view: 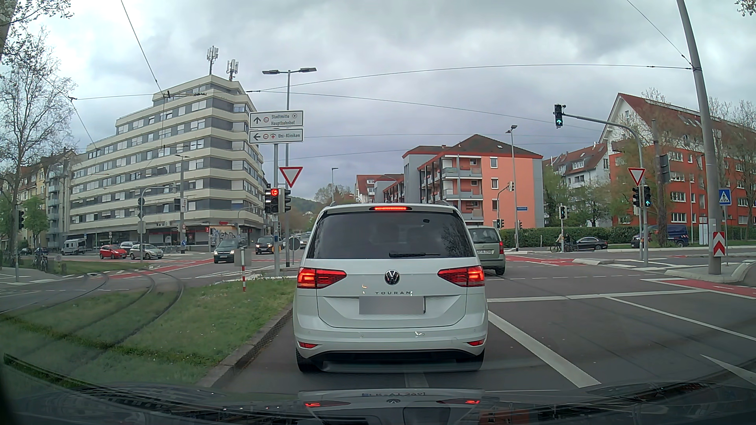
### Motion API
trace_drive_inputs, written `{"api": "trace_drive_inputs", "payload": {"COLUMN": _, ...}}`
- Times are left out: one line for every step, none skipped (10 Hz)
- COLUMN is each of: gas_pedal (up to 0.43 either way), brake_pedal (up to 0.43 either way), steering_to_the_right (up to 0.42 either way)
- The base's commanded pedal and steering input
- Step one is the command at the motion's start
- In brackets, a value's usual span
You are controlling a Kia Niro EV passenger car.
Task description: Follow the waypoints while adhering to traffic rules and regulations
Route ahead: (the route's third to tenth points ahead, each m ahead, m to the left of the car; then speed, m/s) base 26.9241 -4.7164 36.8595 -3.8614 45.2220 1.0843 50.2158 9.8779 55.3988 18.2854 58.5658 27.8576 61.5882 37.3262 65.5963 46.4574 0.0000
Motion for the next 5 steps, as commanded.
{"api": "trace_drive_inputs", "payload": {"gas_pedal": 0.000, "brake_pedal": 0.238, "steering_to_the_right": -0.026}}
{"api": "trace_drive_inputs", "payload": {"gas_pedal": 0.000, "brake_pedal": 0.244, "steering_to_the_right": -0.025}}
{"api": "trace_drive_inputs", "payload": {"gas_pedal": 0.000, "brake_pedal": 0.244, "steering_to_the_right": -0.026}}
{"api": "trace_drive_inputs", "payload": {"gas_pedal": 0.000, "brake_pedal": 0.244, "steering_to_the_right": -0.025}}
{"api": "trace_drive_inputs", "payload": {"gas_pedal": 0.000, "brake_pedal": 0.244, "steering_to_the_right": -0.026}}
